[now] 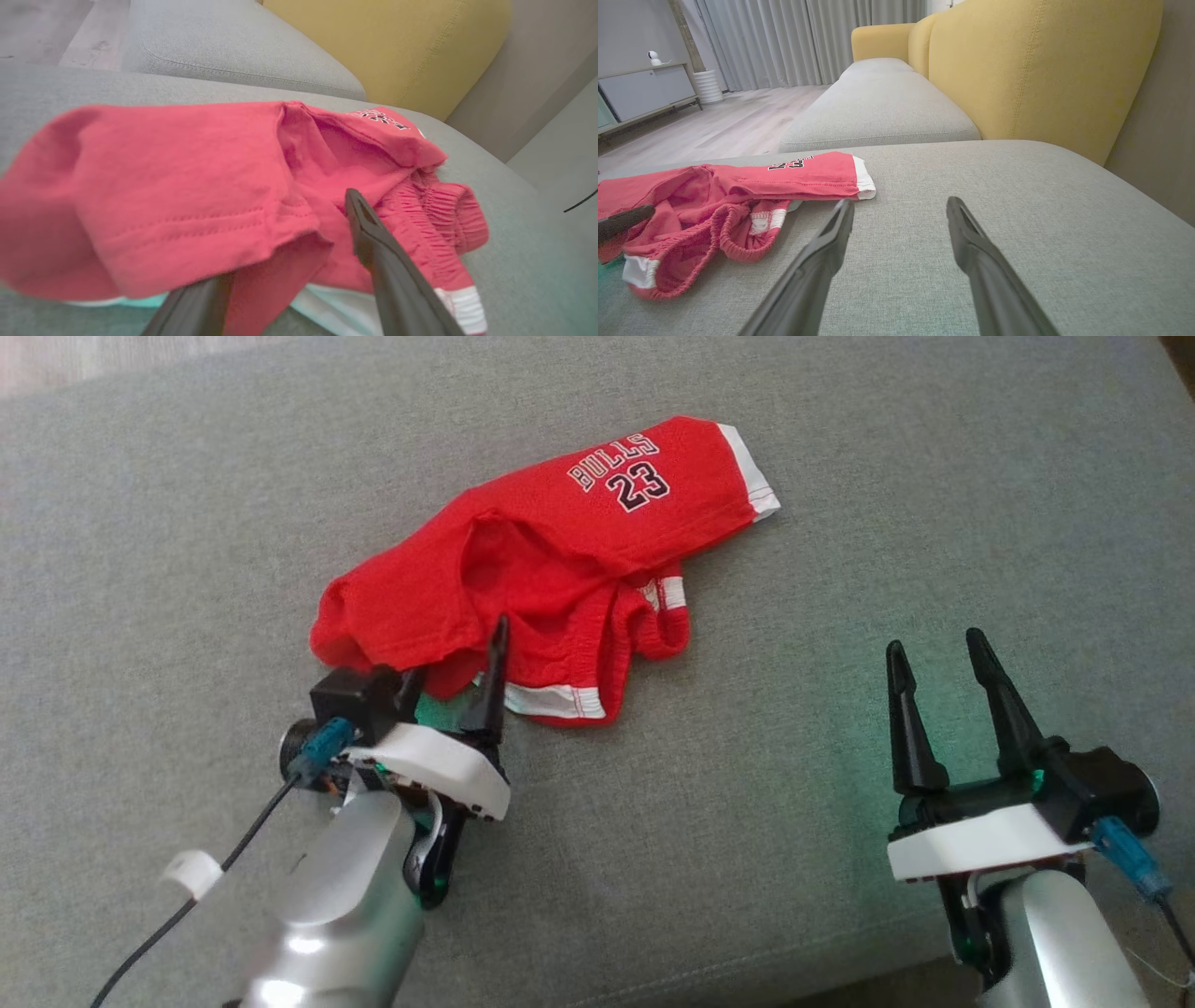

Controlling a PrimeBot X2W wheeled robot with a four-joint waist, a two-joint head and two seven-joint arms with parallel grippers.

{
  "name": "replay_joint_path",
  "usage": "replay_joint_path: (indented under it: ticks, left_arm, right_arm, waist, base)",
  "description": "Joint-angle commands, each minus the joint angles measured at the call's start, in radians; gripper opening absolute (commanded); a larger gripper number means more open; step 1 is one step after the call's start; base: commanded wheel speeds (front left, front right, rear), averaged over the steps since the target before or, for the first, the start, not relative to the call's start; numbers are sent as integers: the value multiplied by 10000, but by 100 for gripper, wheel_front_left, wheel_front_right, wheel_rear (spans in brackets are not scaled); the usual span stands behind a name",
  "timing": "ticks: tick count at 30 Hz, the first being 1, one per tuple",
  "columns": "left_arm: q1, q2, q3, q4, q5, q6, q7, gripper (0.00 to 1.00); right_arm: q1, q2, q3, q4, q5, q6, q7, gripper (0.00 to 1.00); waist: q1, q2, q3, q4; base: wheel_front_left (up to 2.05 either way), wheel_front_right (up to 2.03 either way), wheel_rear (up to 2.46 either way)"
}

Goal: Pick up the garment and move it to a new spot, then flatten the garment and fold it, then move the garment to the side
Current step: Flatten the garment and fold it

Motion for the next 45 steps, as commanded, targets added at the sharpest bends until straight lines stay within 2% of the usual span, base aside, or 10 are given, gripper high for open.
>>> replay_joint_path:
  ticks: [1,2,3,11,17,27,34,35,36,45]
  left_arm:
    - [-367,42,318,-154,104,134,-130,69]
    - [-421,42,350,-121,153,213,-150,19]
    - [-459,42,357,-116,200,241,-166,0]
    - [-172,106,571,-1410,732,382,-208,0]
    - [-170,747,1016,-2354,1036,575,-210,0]
    - [-1170,2140,1853,-821,723,571,394,0]
    - [-1434,2643,2121,131,584,604,458,0]
    - [-1441,2690,2145,247,572,641,474,37]
    - [-1451,2721,2149,324,573,658,461,100]
    - [-771,2426,2136,-239,379,402,-70,100]
  right_arm:
    - [-232,-56,251,-334,104,77,-109,100]
    - [-234,-56,255,-329,118,77,-109,100]
    - [-231,-56,251,-327,127,77,-109,100]
    - [-118,-56,47,-299,140,77,-109,100]
    - [-126,-56,198,-224,185,77,-109,100]
    - [-264,-56,361,-206,235,77,-109,100]
    - [-308,-56,326,-197,272,77,-109,100]
    - [-303,-56,308,-194,275,77,-109,100]
    - [-294,-56,280,-186,277,77,-109,100]
    - [-36,-56,312,-62,216,77,-109,100]
  waist:
    - [-1,0,-5,-18]
    - [-1,0,-7,-29]
    - [-1,0,-14,-33]
    - [-1,0,-208,336]
    - [-1,0,-341,626]
    - [-1,0,-40,416]
    - [-1,0,48,299]
    - [-1,0,41,308]
    - [-1,0,22,330]
    - [-1,0,-645,875]
  base:
    - [0,0,0]
    - [0,0,0]
    - [0,0,0]
    - [0,0,0]
    - [0,0,0]
    - [0,0,0]
    - [0,0,0]
    - [0,0,0]
    - [0,0,0]
    - [0,0,0]
